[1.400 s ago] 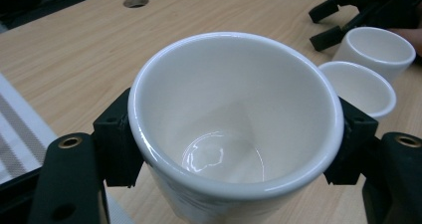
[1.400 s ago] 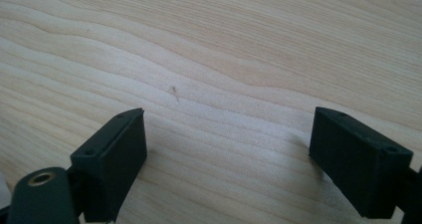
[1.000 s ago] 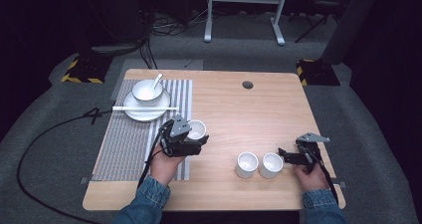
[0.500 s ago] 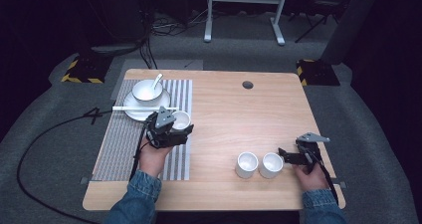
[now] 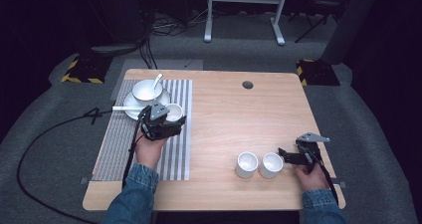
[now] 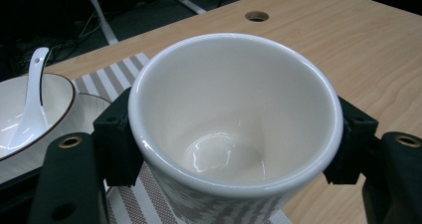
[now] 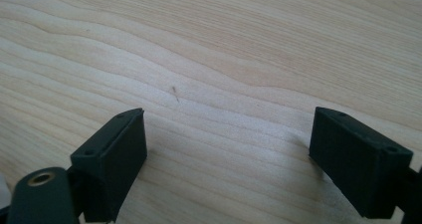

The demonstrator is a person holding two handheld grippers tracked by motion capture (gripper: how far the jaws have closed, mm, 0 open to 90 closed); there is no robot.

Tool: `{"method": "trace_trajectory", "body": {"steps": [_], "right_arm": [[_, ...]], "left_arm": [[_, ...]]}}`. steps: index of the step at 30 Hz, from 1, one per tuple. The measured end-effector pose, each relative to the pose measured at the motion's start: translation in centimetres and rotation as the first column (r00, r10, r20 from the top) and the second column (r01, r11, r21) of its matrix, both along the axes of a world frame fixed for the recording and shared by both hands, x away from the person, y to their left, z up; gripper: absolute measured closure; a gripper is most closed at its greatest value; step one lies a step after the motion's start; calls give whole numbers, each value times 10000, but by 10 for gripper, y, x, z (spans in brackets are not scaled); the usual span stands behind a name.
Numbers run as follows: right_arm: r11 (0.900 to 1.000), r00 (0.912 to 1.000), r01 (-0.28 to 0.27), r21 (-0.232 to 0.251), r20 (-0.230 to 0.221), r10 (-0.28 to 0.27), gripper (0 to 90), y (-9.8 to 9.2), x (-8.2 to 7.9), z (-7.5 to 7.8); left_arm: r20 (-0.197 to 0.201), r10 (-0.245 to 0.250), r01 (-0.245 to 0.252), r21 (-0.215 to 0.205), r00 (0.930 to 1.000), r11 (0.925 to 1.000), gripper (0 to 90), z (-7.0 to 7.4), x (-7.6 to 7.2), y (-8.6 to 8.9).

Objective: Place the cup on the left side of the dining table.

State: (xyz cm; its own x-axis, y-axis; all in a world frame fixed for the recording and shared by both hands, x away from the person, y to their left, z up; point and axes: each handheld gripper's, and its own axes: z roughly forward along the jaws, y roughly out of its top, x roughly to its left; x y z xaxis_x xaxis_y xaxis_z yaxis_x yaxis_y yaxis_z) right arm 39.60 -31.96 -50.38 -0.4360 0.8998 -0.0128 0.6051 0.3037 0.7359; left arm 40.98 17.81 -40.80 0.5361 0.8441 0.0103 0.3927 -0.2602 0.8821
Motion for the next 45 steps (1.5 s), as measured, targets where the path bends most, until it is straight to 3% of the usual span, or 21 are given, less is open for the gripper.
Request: {"method": "trace_trajectory", "body": {"steps": [2,6,10,13,18,27,31,37,45], "right_arm": [[10000,10000,-1,-1,1,1,150,0,0,0],[10000,10000,2,0,0,-2,151,0,0,0],[10000,10000,0,0,0,0,150,0,0,0],[10000,10000,2,1,-1,-2,150,0,0,0],[10000,10000,-1,2,-1,1,150,0,0,0],[10000,10000,-2,3,-1,2,150,0,0,0],[10000,10000,-2,1,0,2,150,0,0,0],[10000,10000,-1,-2,1,1,150,0,0,0],[10000,10000,43,-4,9,-43,151,0,0,0]], "left_arm": [[24,237,-236,-334,9997,9992,272,-3,6,5],[54,555,-553,-244,9984,9982,272,-6,12,9],[-156,711,-715,-247,9973,9971,272,-15,19,12],[-535,765,-767,-31,9956,9970,271,-27,26,14],[-723,839,-839,27,9939,9965,271,-38,31,18],[-1527,991,-927,486,9833,9945,271,-59,41,21],[-1591,1273,-1173,712,9790,9905,271,-65,42,22],[-1723,1346,-1271,536,9758,9904,272,-75,43,22],[-1207,1180,-1120,550,9856,9922,271,-80,39,23]]}}
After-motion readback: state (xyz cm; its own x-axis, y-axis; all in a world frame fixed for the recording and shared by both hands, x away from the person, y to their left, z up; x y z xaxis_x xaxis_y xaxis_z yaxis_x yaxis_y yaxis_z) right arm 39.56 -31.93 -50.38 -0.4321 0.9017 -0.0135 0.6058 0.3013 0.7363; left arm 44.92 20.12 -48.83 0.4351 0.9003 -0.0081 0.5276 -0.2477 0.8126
